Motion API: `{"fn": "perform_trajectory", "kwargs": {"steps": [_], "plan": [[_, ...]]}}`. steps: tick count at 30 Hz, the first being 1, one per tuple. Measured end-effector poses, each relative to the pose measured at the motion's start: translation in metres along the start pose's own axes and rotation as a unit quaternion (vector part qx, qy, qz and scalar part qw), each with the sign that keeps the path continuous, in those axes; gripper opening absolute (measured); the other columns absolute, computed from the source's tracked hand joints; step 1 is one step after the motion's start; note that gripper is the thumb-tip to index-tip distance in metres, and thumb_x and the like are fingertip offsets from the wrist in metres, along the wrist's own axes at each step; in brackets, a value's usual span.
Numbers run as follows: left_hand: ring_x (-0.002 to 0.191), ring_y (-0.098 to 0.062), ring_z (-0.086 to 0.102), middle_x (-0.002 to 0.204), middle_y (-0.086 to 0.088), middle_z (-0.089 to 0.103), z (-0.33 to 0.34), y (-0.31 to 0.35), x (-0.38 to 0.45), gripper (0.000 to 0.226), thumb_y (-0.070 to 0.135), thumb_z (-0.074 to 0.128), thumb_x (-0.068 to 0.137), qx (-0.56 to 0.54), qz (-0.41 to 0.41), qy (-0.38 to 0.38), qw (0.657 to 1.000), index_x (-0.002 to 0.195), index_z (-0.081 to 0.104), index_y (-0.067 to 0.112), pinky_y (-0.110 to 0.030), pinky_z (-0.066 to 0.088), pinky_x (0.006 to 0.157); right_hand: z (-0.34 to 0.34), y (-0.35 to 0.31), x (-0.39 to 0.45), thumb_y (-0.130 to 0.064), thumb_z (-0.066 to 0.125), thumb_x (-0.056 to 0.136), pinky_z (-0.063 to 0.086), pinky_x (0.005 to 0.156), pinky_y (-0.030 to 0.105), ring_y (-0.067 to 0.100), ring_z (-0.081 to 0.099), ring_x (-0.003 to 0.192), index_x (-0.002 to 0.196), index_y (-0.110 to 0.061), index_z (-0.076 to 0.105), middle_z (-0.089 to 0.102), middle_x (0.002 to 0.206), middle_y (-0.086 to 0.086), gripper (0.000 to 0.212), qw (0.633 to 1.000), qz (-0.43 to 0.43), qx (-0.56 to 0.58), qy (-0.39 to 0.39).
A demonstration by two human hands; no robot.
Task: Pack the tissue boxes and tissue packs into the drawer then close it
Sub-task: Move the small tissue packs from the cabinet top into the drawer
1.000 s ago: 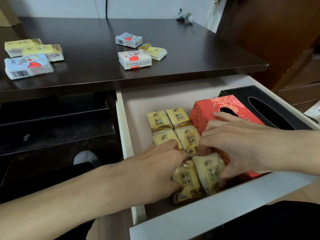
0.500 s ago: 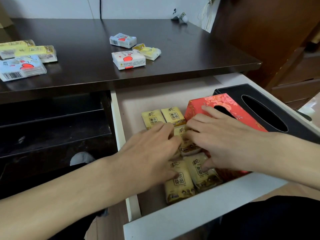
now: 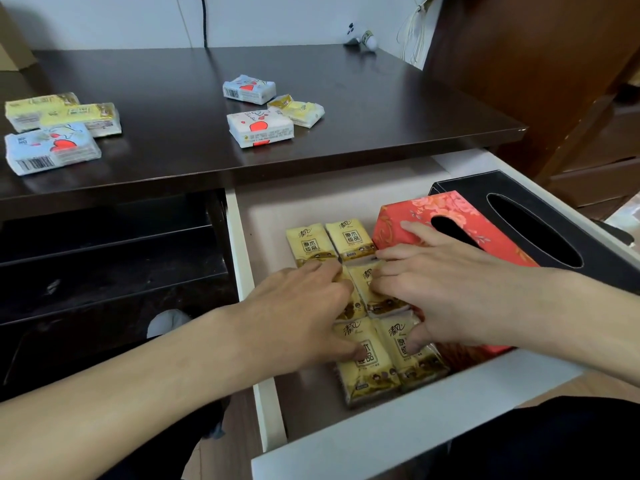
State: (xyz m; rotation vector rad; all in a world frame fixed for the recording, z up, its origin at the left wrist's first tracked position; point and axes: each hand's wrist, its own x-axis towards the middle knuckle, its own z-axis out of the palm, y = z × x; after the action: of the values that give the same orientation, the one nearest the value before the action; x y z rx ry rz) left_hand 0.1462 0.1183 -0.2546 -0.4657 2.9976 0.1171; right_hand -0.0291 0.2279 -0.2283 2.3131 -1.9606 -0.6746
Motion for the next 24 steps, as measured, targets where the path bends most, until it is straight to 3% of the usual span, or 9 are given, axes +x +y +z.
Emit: {"fn": "perform_trajectory", "kwargs": {"steps": [3, 5, 9, 13, 16, 24], "plan": [[0.107, -0.013, 0.046, 0.116, 0.009, 0.047, -0.003, -0.003, 0.000, 0.070, 0.078, 0.054, 0.072, -0.010, -0.007, 0.005, 1.000, 0.117, 0.056, 0.025, -0.032, 0.036, 0.073, -0.006, 0.004, -0.002, -0.077, 0.062, 0.074, 0.001, 0.123, 0.044, 0.012, 0.041, 0.136, 0.125, -0.032, 0.064, 0.059, 0.126, -0.015, 0.068, 0.999, 0.003, 0.027, 0.019], [0.110, -0.012, 0.048, 0.119, 0.011, 0.049, -0.009, -0.008, 0.002, 0.076, 0.081, 0.053, 0.070, -0.037, -0.019, 0.006, 0.999, 0.124, 0.054, 0.027, -0.035, 0.044, 0.079, -0.011, 0.010, -0.003, -0.074, 0.056, 0.081, 0.013, 0.124, 0.042, 0.010, 0.045, 0.123, 0.118, -0.035, 0.065, 0.057, 0.117, -0.017, 0.054, 0.995, 0.005, 0.058, 0.077], [0.111, -0.012, 0.052, 0.118, 0.013, 0.051, -0.024, -0.025, 0.008, 0.074, 0.080, 0.055, 0.068, -0.086, -0.052, 0.029, 0.994, 0.125, 0.054, 0.033, -0.039, 0.048, 0.090, -0.016, 0.028, 0.014, -0.046, 0.048, 0.095, 0.037, 0.103, 0.034, 0.013, 0.049, 0.104, 0.108, -0.029, 0.067, 0.060, 0.104, -0.013, 0.029, 0.976, 0.013, 0.094, 0.195], [0.115, -0.017, 0.052, 0.124, 0.009, 0.052, -0.026, -0.037, 0.015, 0.079, 0.082, 0.056, 0.068, -0.080, -0.096, -0.009, 0.992, 0.125, 0.052, 0.028, -0.040, 0.046, 0.094, -0.007, 0.038, 0.044, -0.027, 0.045, 0.099, 0.033, 0.111, 0.036, 0.016, 0.049, 0.122, 0.124, -0.022, 0.063, 0.063, 0.124, -0.008, 0.031, 0.984, 0.020, 0.075, 0.158], [0.102, -0.017, 0.056, 0.112, 0.008, 0.057, -0.019, -0.035, 0.018, 0.072, 0.085, 0.053, 0.067, -0.029, -0.097, -0.026, 0.995, 0.110, 0.054, 0.028, -0.034, 0.041, 0.078, 0.001, 0.039, 0.053, -0.023, 0.044, 0.097, 0.025, 0.117, 0.037, 0.016, 0.041, 0.134, 0.128, -0.023, 0.064, 0.063, 0.131, -0.008, 0.037, 0.990, 0.019, 0.082, 0.115], [0.097, -0.018, 0.054, 0.104, 0.007, 0.056, -0.013, -0.033, 0.021, 0.056, 0.075, 0.056, 0.074, -0.014, -0.083, 0.012, 0.996, 0.103, 0.054, 0.027, -0.035, 0.041, 0.075, 0.006, 0.039, 0.051, -0.023, 0.043, 0.099, 0.025, 0.118, 0.037, 0.013, 0.042, 0.130, 0.127, -0.025, 0.067, 0.064, 0.130, -0.012, 0.037, 0.984, 0.021, 0.115, 0.135]]}}
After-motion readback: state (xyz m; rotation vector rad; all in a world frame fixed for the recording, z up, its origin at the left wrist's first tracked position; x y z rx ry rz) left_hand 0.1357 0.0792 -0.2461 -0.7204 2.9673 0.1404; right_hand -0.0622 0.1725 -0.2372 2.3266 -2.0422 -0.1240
